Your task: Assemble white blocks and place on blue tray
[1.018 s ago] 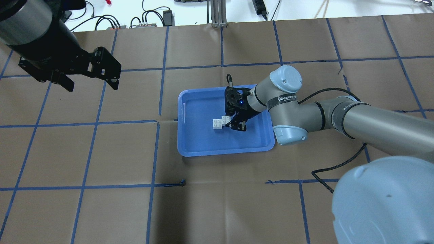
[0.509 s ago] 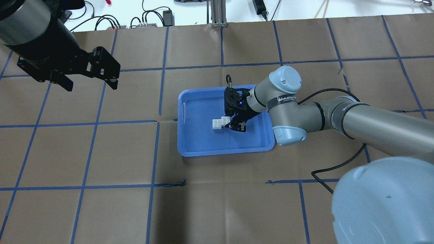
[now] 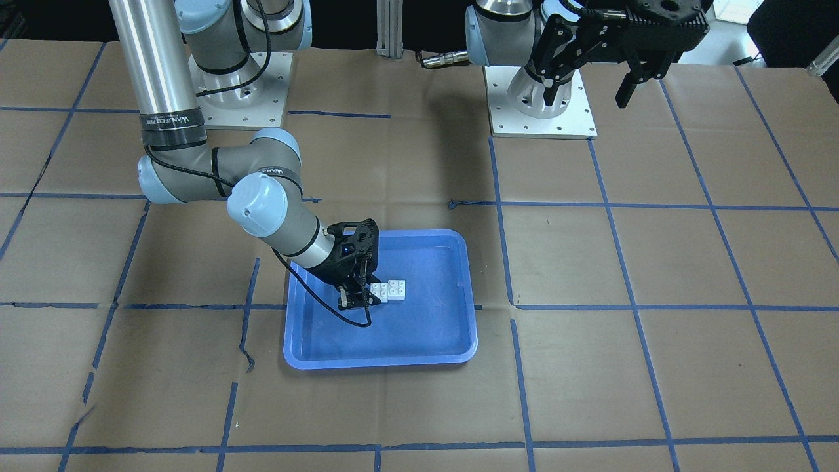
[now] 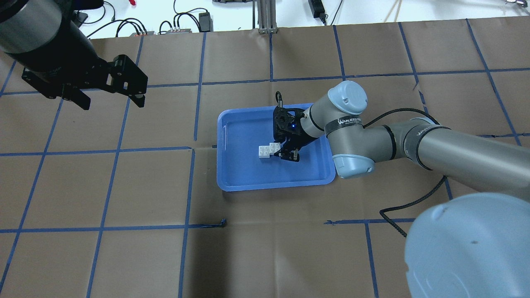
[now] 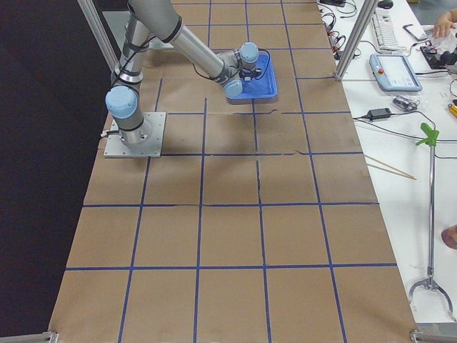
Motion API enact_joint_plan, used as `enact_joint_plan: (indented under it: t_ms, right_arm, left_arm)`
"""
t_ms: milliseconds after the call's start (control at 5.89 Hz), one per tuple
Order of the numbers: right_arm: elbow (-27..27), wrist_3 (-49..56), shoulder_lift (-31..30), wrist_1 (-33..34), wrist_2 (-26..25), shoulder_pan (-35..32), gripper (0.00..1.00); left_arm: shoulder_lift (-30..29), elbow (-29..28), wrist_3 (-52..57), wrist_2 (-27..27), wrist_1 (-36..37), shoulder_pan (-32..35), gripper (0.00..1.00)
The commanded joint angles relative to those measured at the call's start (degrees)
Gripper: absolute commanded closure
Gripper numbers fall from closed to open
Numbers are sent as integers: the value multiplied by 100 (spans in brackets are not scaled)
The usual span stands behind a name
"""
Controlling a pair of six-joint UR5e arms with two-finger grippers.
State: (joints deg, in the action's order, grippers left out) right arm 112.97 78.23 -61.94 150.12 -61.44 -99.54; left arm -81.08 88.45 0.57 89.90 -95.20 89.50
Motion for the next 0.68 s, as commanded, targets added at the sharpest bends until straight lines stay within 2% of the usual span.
enact_joint_plan:
  t_ms: [0, 509]
  right_arm:
    - [5, -18, -3, 0, 0, -4, 77]
    - [84, -18, -3, 0, -8, -47, 77]
  left_arm:
    - [4, 5, 4, -8, 28, 6, 1]
    - [13, 6, 13, 1, 19, 6, 1]
